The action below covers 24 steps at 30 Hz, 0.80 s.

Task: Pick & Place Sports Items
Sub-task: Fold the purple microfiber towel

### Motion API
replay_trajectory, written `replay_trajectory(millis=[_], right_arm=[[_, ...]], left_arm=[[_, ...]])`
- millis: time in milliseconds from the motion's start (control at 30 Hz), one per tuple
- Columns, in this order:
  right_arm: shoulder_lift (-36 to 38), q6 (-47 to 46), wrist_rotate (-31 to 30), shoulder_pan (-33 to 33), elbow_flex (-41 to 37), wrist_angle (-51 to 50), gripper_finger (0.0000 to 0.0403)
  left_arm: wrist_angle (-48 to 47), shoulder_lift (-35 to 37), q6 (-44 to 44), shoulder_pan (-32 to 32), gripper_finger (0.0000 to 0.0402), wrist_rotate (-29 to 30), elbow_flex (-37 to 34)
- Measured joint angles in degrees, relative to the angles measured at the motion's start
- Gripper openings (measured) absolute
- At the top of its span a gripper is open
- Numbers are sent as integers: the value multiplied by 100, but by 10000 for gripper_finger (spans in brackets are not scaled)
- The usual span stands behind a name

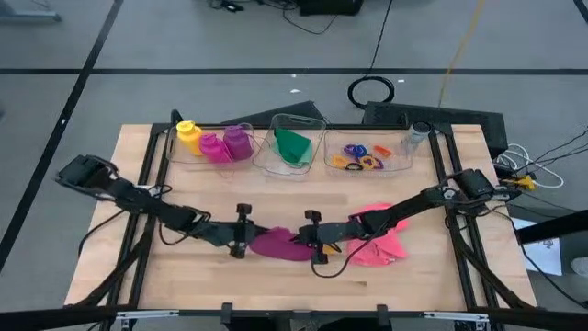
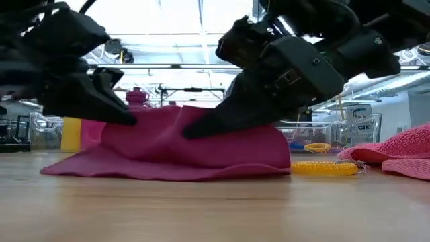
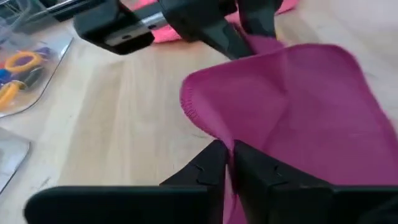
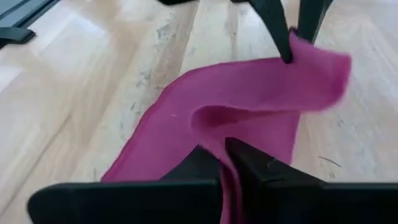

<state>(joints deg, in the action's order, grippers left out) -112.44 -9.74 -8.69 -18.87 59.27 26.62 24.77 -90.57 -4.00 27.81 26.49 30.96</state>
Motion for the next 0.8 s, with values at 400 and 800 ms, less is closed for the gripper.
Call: replay_trajectory(millis=[400,800], right_arm=[[0,0,0,0,0,-41,0],[0,103,887,3,0,229,30]], left_arm=[[-606,669,665,-4,168,-144,0],[-501,672,779,-248,250,-623,0]])
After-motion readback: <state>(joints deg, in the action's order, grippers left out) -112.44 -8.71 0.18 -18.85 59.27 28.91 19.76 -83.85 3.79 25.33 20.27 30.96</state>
